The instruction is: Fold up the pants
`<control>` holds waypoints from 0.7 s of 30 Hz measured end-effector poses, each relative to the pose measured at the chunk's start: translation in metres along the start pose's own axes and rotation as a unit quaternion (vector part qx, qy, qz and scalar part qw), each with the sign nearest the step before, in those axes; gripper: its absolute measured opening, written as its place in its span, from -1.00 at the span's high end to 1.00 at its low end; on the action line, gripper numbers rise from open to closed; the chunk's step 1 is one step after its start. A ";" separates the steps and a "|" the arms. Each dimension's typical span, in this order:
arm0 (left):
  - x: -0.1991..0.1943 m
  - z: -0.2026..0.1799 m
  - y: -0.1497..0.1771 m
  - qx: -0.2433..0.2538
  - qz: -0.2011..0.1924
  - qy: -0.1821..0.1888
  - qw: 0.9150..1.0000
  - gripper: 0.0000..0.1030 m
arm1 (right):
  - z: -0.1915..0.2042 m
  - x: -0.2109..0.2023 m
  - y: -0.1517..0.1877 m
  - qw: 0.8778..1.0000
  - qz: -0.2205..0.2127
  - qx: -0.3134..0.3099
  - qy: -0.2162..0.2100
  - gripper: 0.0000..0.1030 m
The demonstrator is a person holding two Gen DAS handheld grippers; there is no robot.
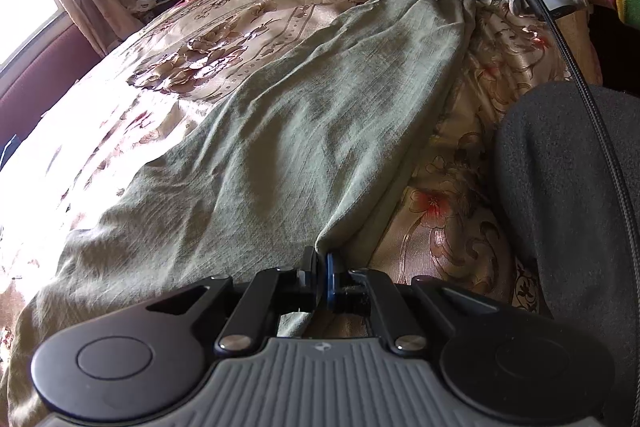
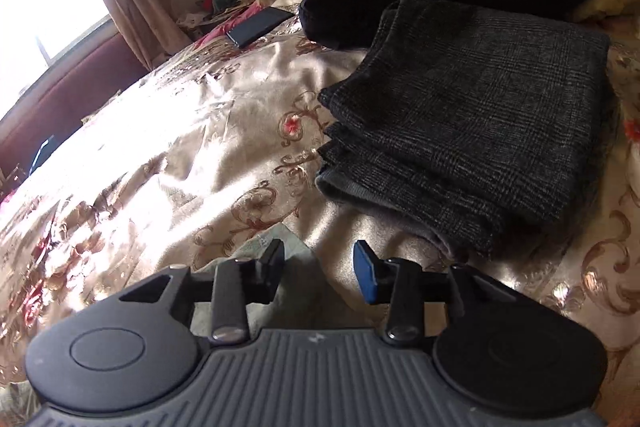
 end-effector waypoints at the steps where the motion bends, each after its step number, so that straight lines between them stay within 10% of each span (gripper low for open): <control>1: 0.000 0.000 0.000 0.001 -0.001 -0.001 1.000 0.63 | -0.007 -0.015 -0.001 1.000 -0.011 0.018 -0.008 0.24; 16: 0.000 -0.002 0.000 0.007 -0.003 -0.004 1.000 0.63 | -0.030 -0.022 0.029 0.997 0.037 0.071 -0.018 0.29; 19: 0.001 -0.001 0.000 0.004 -0.002 -0.002 1.000 0.63 | -0.030 -0.016 0.030 0.997 0.042 0.069 -0.005 0.89; 21: 0.001 -0.001 0.000 0.003 -0.003 -0.002 1.000 0.62 | -0.029 -0.024 0.024 0.998 0.025 0.065 -0.005 0.89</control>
Point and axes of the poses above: each gripper's, at about its wrist camera, not at the fingertips, and x roughly the way its jaws point, z to its left, y to its underside, the point moved 9 cm from there along x, roughly the way its jaws point, and after that the axes turned 5 degrees about -z, right-handed, at the moved point
